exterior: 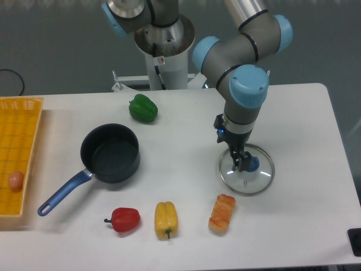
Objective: Pick up the bread
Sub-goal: 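Move the gripper away from the lid and over the orange bread roll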
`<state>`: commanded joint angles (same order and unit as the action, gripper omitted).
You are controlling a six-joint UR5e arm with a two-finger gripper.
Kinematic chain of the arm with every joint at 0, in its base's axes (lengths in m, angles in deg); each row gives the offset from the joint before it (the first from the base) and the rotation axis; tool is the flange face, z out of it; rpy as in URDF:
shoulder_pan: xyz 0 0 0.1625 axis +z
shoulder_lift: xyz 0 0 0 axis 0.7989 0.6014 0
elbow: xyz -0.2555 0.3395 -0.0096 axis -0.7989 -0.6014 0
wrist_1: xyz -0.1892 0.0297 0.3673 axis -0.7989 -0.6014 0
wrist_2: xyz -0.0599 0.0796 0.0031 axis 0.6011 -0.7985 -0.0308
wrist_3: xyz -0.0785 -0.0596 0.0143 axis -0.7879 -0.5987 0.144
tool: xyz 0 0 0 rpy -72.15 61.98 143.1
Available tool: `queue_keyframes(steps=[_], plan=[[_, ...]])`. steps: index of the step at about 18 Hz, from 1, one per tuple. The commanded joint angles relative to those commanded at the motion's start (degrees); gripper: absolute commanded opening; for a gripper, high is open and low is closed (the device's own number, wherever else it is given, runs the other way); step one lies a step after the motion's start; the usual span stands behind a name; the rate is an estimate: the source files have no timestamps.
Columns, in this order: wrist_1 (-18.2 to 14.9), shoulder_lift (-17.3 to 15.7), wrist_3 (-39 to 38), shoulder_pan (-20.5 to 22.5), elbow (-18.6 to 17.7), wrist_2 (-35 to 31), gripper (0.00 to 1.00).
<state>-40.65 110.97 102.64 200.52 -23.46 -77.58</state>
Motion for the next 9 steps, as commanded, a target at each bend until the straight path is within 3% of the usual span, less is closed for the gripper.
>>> queue_keyframes(steps=[5,9], plan=[[0.4,2.1,-7.7,-2.9,3.2,-6.1,1.0],[1.2,5.0,-13.7,-4.0,5.2,-6.0,1.0]])
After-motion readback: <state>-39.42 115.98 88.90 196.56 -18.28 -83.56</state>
